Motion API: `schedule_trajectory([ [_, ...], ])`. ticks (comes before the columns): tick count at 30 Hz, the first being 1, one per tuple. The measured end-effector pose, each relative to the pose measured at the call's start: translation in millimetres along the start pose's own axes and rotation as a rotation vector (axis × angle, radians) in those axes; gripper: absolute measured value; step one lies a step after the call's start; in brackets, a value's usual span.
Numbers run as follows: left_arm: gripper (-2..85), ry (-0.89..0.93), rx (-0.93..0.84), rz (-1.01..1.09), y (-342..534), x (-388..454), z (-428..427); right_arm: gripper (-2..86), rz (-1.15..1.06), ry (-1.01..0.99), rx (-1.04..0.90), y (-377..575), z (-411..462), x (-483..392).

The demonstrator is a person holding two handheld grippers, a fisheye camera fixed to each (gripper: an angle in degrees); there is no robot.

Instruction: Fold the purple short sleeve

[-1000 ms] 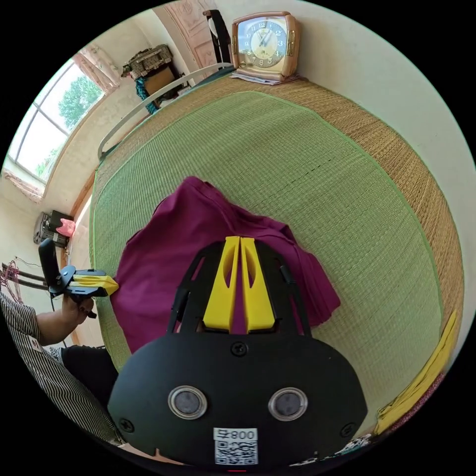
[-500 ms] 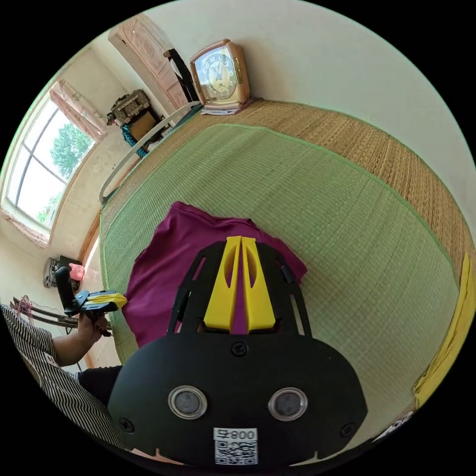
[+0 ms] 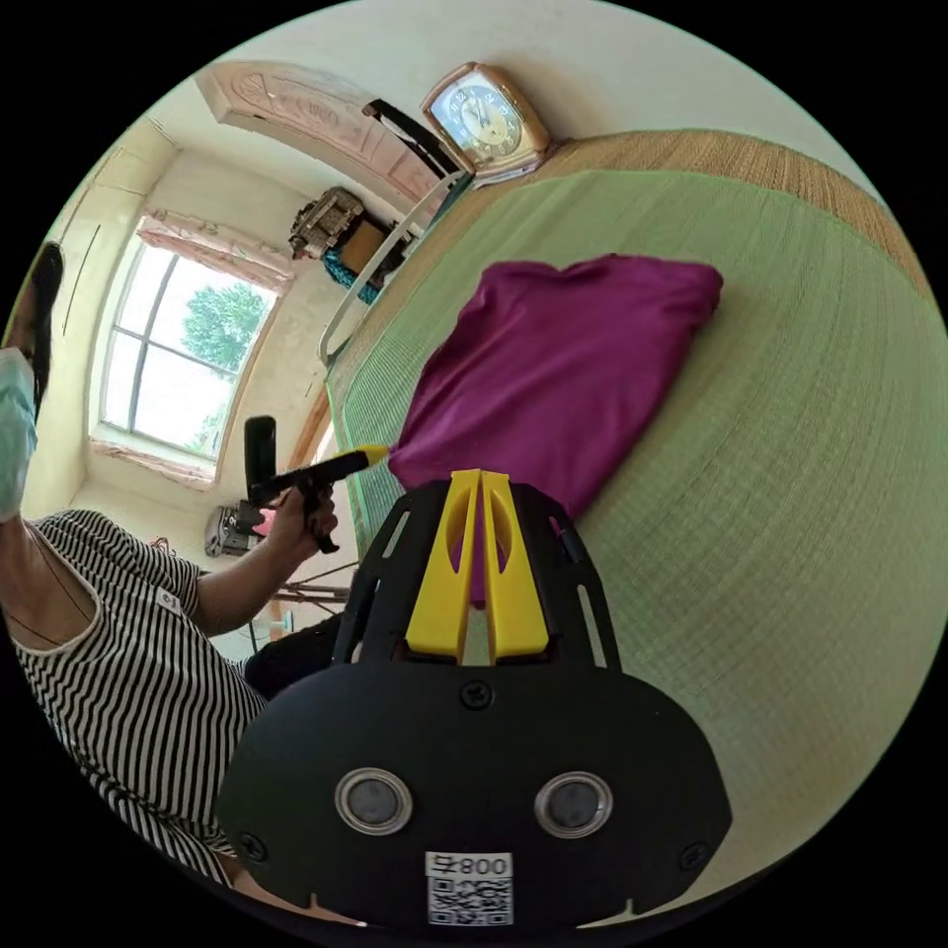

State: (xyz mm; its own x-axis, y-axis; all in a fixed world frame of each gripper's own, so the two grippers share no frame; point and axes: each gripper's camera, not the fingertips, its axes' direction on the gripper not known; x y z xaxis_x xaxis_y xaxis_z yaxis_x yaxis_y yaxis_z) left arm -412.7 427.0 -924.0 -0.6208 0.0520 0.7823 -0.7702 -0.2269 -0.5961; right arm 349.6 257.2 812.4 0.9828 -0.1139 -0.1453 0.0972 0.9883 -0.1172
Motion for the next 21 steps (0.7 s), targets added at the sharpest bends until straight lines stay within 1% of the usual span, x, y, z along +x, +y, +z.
schedule_trajectory([
  [1, 0.1, -0.010, -0.020, -0.020, 1.7, -2.5, 4.3, 0.1, 0.030, -0.011, -0.053, 13.1, 10.2, 3.8],
  [2, 0.1, -0.013, -0.013, -0.034, 4.6, -2.9, 3.9, 0.1, 0.037, -0.019, -0.057, 18.5, 11.6, 4.8],
  [6, 0.1, 0.001, 0.051, 0.003, 11.9, 10.5, -7.3, 0.1, 0.057, -0.013, -0.017, 27.1, -9.3, 2.1],
  [9, 0.2, -0.033, -0.034, 0.008, 10.4, 12.5, 5.7, 0.1, 0.043, 0.019, -0.050, 26.5, -13.2, -0.4],
  [10, 0.2, -0.092, -0.097, -0.017, 11.1, 7.4, 14.6, 0.1, 0.047, 0.018, -0.051, 27.3, -16.7, 0.4],
  [12, 0.3, -0.060, -0.060, -0.033, 16.8, 2.9, 11.1, 0.2, 0.057, 0.013, -0.044, 29.3, -25.6, 0.4],
  [14, 0.5, -0.083, -0.018, -0.042, 23.9, 6.7, 0.3, 0.2, 0.063, 0.026, -0.037, 33.1, -34.8, -2.3],
  [15, 0.6, -0.078, -0.007, -0.036, 25.7, 9.1, -1.8, 0.3, 0.066, 0.027, -0.027, 37.1, -41.4, -3.8],
  [18, 1.4, 0.030, 0.005, 0.034, 32.5, 27.5, -0.1, 0.6, 0.111, -0.026, 0.027, 51.2, -62.8, 2.2],
  [21, 3.3, 0.090, -0.068, 0.169, 35.0, 60.7, 23.2, 1.3, 0.175, -0.083, 0.067, 67.3, -81.4, 14.8],
])
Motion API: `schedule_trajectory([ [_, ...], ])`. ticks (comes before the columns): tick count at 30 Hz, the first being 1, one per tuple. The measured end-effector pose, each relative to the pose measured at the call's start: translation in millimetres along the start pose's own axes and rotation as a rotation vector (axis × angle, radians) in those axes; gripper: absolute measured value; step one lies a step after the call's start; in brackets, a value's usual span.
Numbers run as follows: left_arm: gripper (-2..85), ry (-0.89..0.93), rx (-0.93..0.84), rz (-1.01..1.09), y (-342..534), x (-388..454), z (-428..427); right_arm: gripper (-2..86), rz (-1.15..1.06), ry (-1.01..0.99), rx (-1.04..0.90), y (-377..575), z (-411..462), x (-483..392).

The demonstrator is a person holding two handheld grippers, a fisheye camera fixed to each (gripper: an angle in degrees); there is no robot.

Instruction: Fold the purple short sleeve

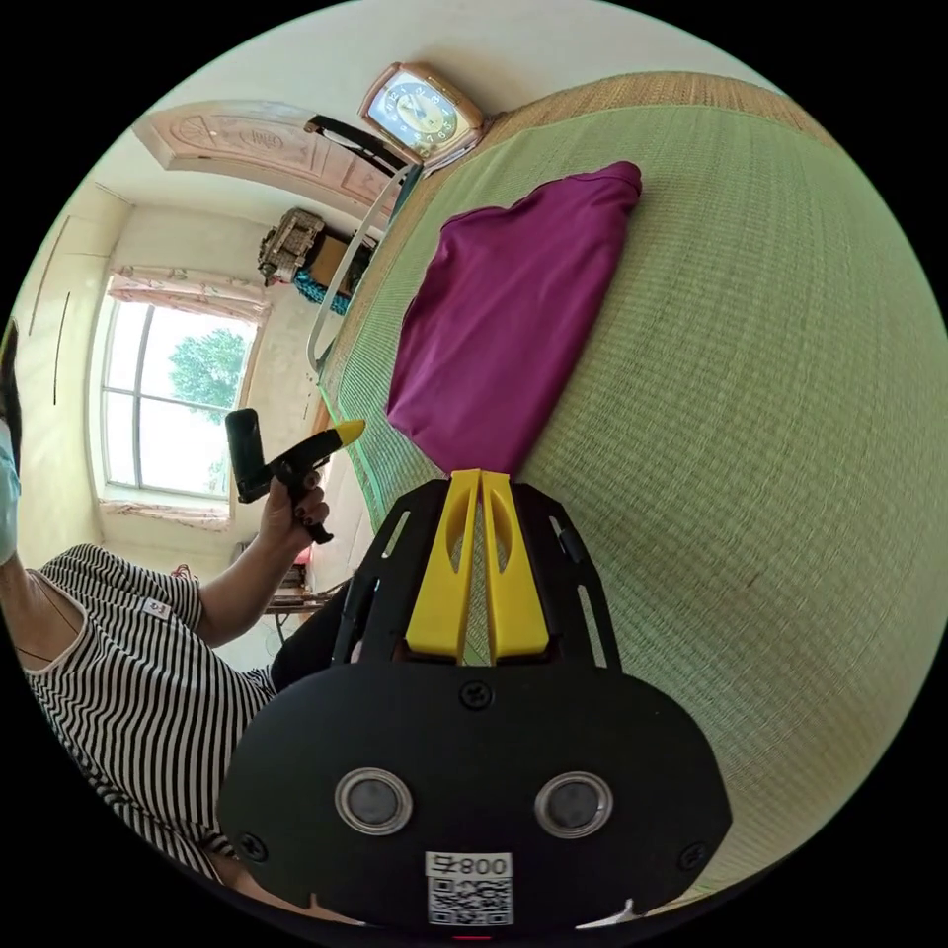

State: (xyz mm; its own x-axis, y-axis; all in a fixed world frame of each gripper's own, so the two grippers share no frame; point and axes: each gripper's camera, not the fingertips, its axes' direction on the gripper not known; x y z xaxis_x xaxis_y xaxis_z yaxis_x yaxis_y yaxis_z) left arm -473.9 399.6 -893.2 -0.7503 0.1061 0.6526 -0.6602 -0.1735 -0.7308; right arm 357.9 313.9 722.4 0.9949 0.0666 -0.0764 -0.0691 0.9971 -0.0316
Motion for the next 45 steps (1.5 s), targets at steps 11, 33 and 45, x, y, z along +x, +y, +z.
schedule_trajectory([
  [11, 4.7, -0.269, -0.286, 0.501, -16.6, 92.3, 108.3, 6.2, 0.185, -0.247, 0.002, 11.1, -23.1, 43.7],
  [33, 1.5, 0.023, -0.118, 0.171, -32.5, -12.9, 31.4, 2.7, 0.265, -0.405, 0.048, 27.4, -33.0, 20.7],
  [45, 8.8, 0.657, 0.222, -0.547, 11.8, -176.7, -20.8, 2.0, 0.112, -0.431, 0.109, 4.3, -75.6, -72.3],
])
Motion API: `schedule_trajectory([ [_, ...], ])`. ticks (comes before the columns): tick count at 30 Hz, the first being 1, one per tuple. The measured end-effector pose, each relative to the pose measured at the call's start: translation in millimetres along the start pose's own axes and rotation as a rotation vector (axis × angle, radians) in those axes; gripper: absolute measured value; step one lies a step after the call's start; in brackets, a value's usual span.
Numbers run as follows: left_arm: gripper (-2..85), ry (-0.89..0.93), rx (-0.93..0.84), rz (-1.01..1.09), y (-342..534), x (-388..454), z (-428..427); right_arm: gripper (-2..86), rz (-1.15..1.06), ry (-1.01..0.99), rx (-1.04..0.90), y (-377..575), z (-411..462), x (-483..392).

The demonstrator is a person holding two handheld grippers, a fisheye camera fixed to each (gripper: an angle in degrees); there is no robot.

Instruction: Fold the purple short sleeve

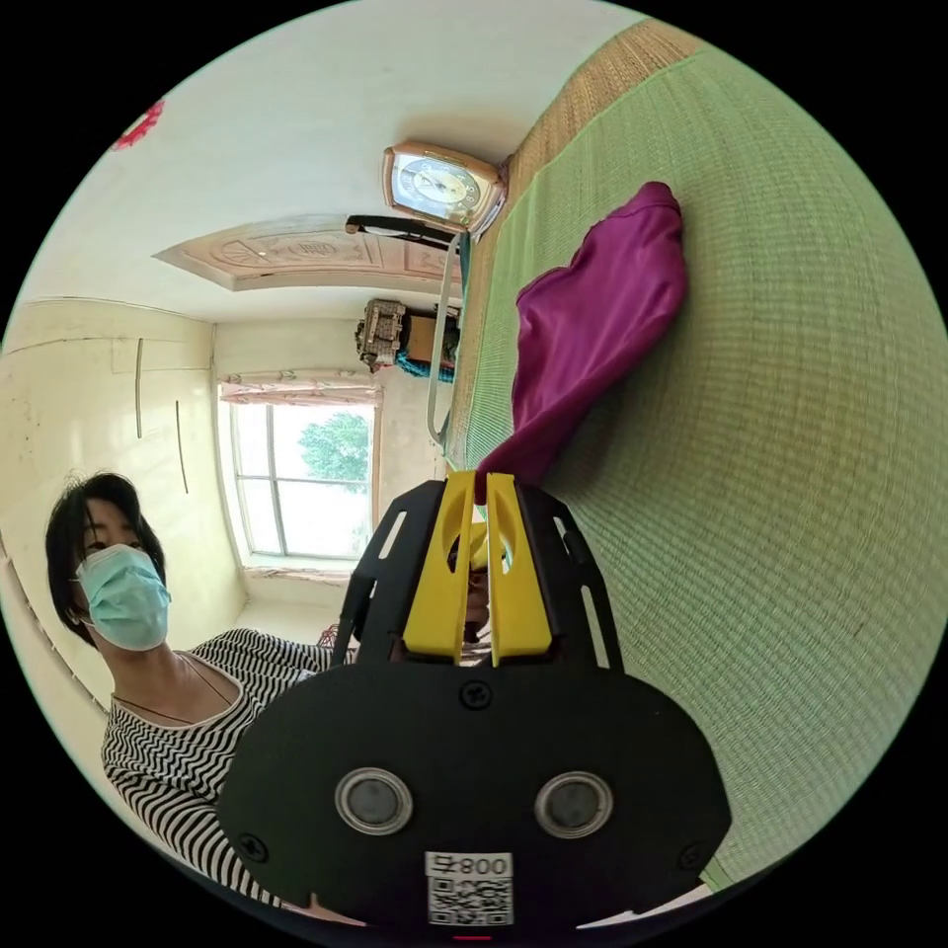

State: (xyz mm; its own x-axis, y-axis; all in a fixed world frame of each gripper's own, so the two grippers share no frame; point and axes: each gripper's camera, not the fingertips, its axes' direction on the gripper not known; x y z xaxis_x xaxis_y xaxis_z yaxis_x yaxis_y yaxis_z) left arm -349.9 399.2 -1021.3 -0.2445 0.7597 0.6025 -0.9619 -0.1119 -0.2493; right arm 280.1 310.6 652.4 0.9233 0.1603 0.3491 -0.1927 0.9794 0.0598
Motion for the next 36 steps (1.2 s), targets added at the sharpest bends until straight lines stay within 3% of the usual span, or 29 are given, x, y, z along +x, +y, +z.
schedule_trajectory([
  [8, 11.6, 0.156, 0.161, -0.206, -23.7, -26.5, -26.7, 1.8, -0.045, 0.005, -0.011, -0.2, 16.0, -43.6],
  [20, 6.6, 0.160, 0.275, -0.287, -47.9, -32.5, -42.0, 1.6, -0.050, -0.008, 0.019, 32.2, 14.8, -83.7],
  [36, 3.6, 0.107, 0.126, -0.155, -9.6, 7.7, -28.9, 1.7, 0.052, 0.013, 0.071, 149.2, -29.9, -119.3],
])
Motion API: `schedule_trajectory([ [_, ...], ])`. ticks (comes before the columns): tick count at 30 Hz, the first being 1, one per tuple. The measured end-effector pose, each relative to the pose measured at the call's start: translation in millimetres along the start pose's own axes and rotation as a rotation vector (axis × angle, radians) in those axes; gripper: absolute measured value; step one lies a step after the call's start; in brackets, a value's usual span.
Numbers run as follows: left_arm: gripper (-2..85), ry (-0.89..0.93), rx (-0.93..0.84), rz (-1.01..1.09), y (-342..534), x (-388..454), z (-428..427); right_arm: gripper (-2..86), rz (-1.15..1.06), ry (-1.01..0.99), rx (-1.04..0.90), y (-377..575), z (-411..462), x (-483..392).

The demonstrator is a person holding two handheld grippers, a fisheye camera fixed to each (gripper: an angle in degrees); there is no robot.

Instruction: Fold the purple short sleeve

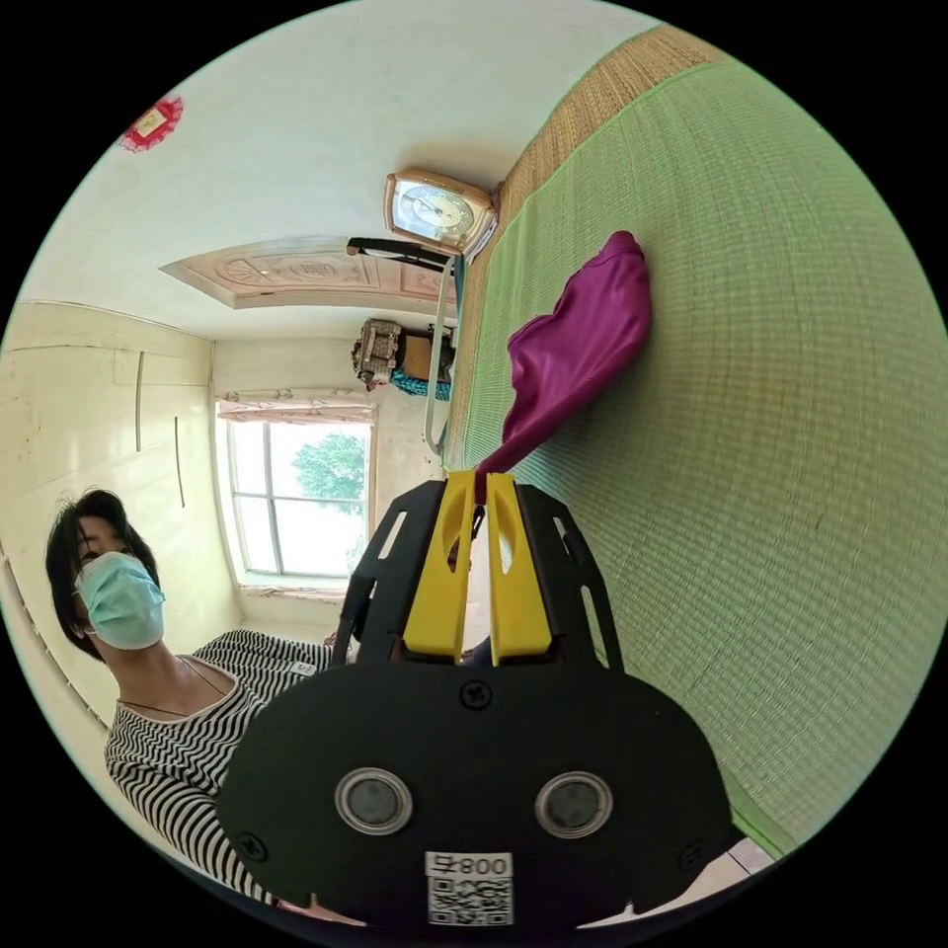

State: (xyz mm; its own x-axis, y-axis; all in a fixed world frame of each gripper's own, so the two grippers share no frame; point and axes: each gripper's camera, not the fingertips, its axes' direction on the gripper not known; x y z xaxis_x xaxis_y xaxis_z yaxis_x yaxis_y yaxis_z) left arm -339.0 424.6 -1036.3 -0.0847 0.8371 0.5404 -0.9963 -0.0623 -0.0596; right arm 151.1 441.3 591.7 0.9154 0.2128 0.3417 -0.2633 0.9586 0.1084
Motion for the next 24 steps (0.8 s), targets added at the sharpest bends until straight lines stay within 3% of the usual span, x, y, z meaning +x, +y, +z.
schedule_trajectory([
  [9, 3.5, -0.004, -0.106, 0.018, 83.2, -0.9, 3.7, 1.7, 0.039, -0.038, 0.020, 118.1, -33.2, -43.0],
  [24, 3.3, 0.062, -0.340, 0.301, 196.1, 58.9, 69.5, 1.8, -0.126, -0.102, 0.185, 297.0, -124.0, -193.7],
])
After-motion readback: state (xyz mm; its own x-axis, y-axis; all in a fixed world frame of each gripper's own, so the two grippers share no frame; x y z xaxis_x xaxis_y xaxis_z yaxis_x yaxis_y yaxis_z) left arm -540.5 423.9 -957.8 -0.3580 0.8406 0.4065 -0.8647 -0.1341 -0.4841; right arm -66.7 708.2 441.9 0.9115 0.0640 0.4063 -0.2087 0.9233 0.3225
